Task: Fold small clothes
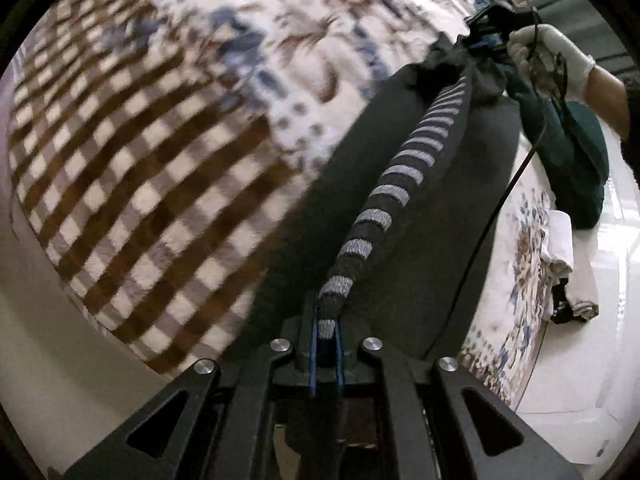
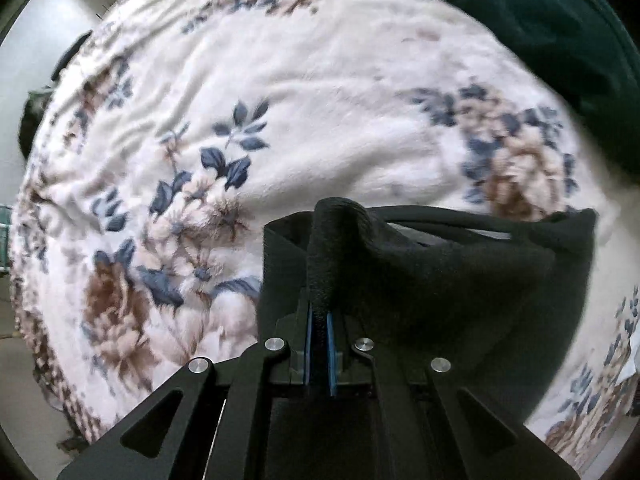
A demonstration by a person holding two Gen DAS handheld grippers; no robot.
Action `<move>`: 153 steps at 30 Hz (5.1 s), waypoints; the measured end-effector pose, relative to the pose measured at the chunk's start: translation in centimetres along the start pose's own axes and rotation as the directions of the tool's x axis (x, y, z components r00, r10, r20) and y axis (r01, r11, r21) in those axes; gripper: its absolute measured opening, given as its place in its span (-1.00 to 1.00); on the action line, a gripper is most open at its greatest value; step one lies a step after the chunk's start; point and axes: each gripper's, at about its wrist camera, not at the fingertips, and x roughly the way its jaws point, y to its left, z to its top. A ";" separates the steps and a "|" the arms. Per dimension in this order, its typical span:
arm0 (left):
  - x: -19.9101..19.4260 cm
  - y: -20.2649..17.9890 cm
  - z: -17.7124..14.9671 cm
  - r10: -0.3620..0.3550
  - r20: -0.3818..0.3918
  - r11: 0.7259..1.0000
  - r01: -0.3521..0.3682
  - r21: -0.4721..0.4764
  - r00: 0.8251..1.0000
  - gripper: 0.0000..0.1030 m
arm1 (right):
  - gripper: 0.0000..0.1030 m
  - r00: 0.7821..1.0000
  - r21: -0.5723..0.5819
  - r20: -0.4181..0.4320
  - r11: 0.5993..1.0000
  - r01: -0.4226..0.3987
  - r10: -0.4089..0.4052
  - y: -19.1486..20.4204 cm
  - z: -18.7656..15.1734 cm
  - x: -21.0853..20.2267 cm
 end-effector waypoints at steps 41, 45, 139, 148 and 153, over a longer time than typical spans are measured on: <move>6.9 -16.9 29.5 -0.059 0.053 0.958 0.041 0.284 0.997 0.08 | 0.09 0.923 0.453 0.239 0.806 -0.381 0.302 -25.9 -19.1 0.1; 13.9 -21.3 36.1 -0.030 -0.002 0.939 0.029 0.343 1.000 -0.04 | 0.09 0.901 0.428 0.288 0.798 -0.425 0.325 -27.7 -12.9 0.0; 1.4 1.5 1.1 -0.033 -0.381 0.943 0.155 0.295 0.924 0.36 | 0.06 0.842 0.590 0.071 0.658 -0.468 0.535 -10.5 -58.1 4.3; 1.8 -0.3 -0.3 -0.077 -0.306 0.943 0.169 0.286 0.949 0.33 | 0.05 0.822 0.565 0.073 0.656 -0.500 0.564 -10.6 -57.8 5.6; 1.4 -0.2 -1.2 -0.059 -0.272 0.953 0.136 0.271 0.961 -0.83 | -0.63 0.781 0.584 0.067 0.610 -0.536 0.621 -10.7 -58.3 6.5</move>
